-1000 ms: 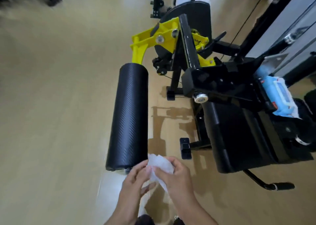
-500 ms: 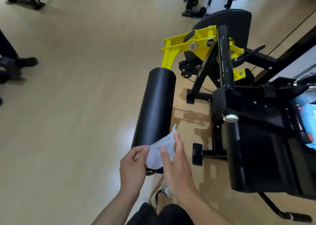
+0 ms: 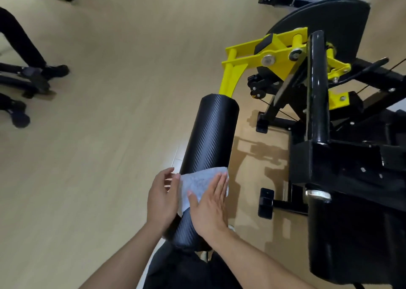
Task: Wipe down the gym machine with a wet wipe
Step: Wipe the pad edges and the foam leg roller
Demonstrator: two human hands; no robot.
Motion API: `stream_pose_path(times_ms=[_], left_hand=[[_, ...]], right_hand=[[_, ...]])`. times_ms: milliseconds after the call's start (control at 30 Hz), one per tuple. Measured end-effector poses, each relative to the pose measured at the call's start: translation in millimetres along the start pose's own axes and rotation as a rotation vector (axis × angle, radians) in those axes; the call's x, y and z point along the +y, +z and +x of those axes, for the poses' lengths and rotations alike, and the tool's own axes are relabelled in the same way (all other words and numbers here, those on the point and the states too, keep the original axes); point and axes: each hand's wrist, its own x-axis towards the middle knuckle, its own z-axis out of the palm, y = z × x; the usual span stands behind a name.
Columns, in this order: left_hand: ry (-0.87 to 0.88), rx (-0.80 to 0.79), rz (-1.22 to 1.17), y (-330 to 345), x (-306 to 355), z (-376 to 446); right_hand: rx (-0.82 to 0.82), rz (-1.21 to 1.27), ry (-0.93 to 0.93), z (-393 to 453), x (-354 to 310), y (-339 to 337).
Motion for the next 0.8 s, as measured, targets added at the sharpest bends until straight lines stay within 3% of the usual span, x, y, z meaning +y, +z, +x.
stream_pose_path(times_ms=[300, 500, 600, 667, 800], left_hand=[[0.074, -0.226, -0.01, 35, 12, 42], [0.099, -0.176, 0.039, 56, 4, 59], [0.122, -0.177, 0.104, 58, 2, 60], [0.11, -0.195, 0.114, 57, 0, 63], [0.125, -0.272, 0.093, 50, -6, 70]], right_hand=[[0.2, -0.008, -0.047, 68, -27, -22], [0.209, -0.091, -0.28, 104, -23, -39], [0.208, -0.367, -0.434, 155, -29, -68], [0.121, -0.528, -0.465, 185, -41, -88], [0.065, -0.641, -0.585, 178, -54, -99]])
